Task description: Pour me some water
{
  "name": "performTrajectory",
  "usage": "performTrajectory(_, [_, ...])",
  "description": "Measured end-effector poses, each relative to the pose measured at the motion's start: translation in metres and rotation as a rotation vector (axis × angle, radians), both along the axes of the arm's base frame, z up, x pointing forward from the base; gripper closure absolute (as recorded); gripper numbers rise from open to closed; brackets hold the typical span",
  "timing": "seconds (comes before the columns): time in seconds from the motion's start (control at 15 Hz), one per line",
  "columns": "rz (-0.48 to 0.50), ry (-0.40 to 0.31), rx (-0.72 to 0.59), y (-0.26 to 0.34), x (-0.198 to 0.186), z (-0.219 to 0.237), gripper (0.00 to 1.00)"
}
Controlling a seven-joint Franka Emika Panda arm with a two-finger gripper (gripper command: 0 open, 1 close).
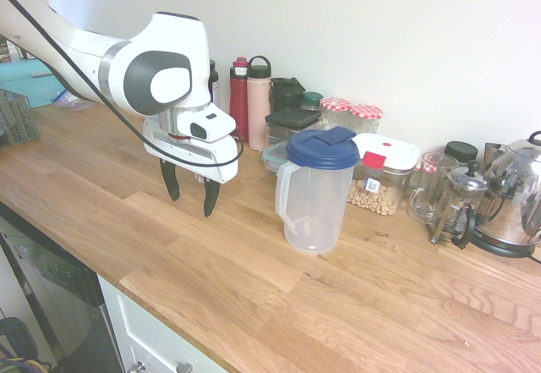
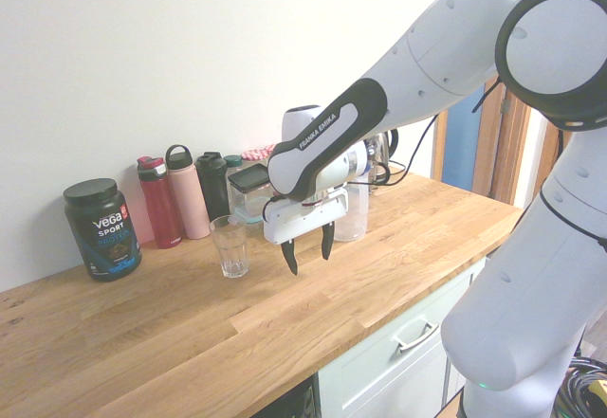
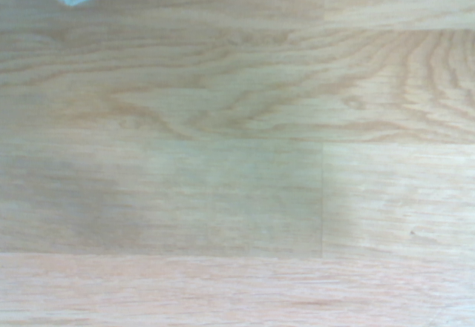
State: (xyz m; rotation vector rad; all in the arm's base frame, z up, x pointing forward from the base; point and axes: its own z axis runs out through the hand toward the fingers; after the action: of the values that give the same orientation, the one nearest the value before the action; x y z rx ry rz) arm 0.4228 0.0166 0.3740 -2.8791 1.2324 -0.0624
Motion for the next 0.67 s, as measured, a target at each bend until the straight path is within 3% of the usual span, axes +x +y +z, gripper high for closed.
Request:
performTrajectory(0.27, [-0.033, -0.033, 0.025, -0.003, 0.001, 0.022, 0.0])
performTrajectory(0.67, [-0.126, -0.251, 0.026, -0.07, -0.047, 0.157, 0.0])
